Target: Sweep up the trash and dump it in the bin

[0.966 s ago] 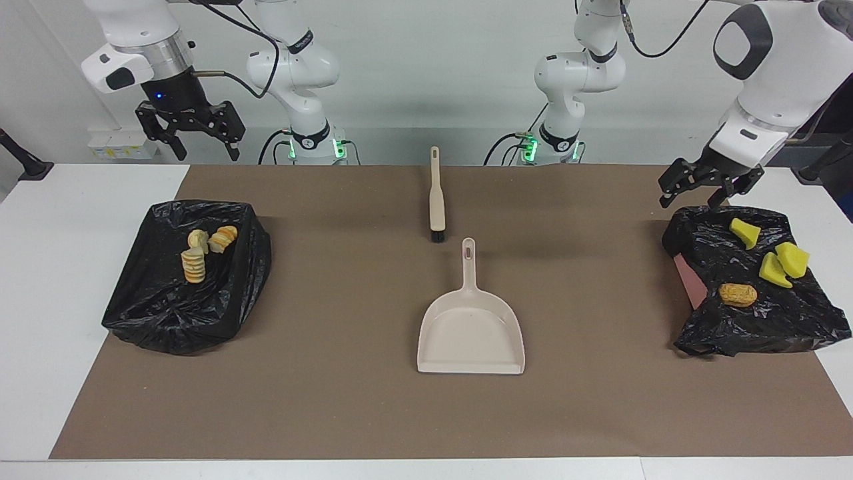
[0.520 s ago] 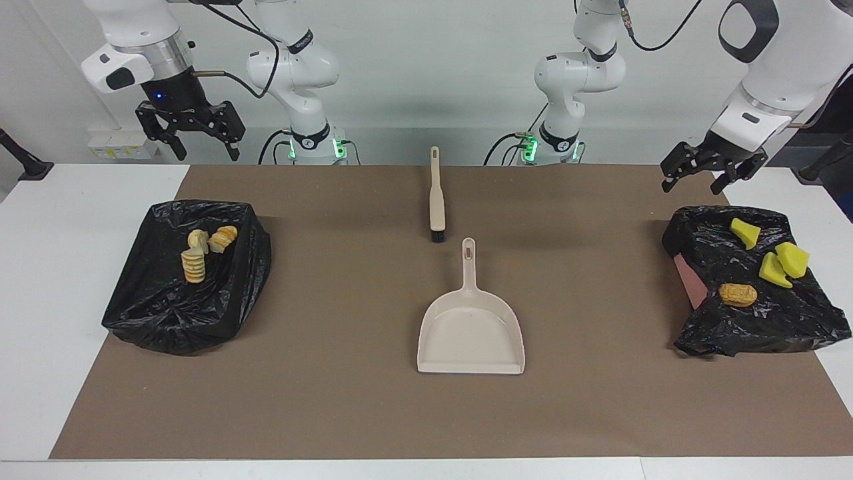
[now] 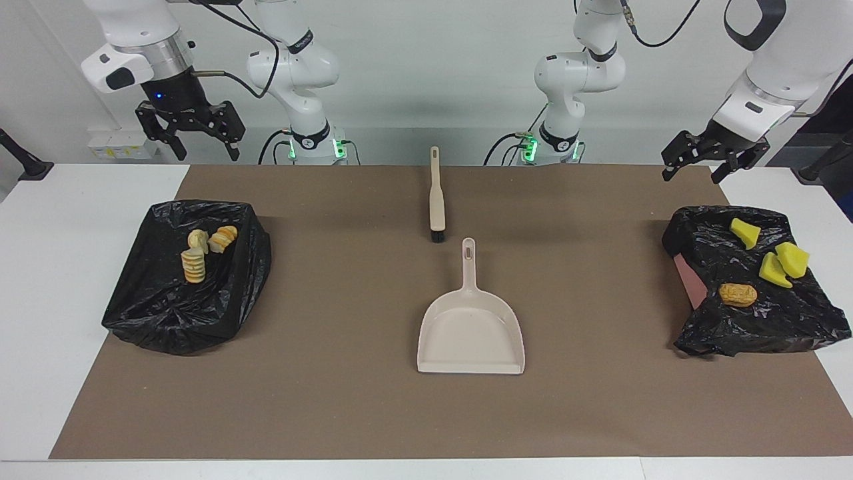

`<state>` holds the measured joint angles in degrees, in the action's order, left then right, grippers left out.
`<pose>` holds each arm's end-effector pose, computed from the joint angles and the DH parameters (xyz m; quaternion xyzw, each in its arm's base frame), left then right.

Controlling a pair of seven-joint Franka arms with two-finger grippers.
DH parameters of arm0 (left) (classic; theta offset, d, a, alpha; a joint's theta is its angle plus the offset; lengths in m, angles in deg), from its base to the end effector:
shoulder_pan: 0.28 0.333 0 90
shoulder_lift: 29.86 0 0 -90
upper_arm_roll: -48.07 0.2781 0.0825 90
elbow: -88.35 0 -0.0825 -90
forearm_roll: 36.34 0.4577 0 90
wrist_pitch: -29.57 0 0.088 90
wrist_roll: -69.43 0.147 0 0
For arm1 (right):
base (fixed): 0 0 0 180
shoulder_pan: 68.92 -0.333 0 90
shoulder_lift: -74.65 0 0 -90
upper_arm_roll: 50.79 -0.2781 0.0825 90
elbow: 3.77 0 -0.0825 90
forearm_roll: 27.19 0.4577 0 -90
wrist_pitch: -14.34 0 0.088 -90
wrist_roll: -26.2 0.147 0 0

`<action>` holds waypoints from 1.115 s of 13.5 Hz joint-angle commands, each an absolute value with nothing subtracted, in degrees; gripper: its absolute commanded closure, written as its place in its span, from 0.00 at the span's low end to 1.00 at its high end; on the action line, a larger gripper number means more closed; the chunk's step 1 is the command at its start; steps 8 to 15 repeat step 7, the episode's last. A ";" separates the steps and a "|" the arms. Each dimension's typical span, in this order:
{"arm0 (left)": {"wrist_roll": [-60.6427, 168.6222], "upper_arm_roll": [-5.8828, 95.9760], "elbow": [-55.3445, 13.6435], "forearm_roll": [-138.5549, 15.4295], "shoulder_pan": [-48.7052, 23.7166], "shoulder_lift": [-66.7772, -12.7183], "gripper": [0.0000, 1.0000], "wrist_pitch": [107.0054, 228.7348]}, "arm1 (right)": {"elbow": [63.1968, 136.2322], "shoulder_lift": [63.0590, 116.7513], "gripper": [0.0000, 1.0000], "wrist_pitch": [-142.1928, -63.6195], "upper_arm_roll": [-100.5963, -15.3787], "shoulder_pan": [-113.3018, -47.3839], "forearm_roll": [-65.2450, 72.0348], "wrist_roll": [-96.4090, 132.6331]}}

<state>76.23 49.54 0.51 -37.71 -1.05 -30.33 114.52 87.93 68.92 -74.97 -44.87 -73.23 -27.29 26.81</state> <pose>0.6191 0.0038 0.5545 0.9980 -0.0539 -0.0285 0.0137 0.6013 -0.0195 0.5905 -0.9994 0.0193 -0.0289 0.0040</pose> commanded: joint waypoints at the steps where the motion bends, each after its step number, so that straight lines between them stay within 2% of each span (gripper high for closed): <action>1: 76.29 49.57 1.95 -36.60 -1.33 -30.83 0.00 112.99 | 88.51 68.15 0.00 -75.04 -44.99 -72.96 -26.31 27.69; 15: 76.55 49.83 2.48 -36.78 -0.81 -30.74 0.00 110.53 | 88.51 68.15 0.00 -75.04 -44.99 -72.96 -26.23 27.78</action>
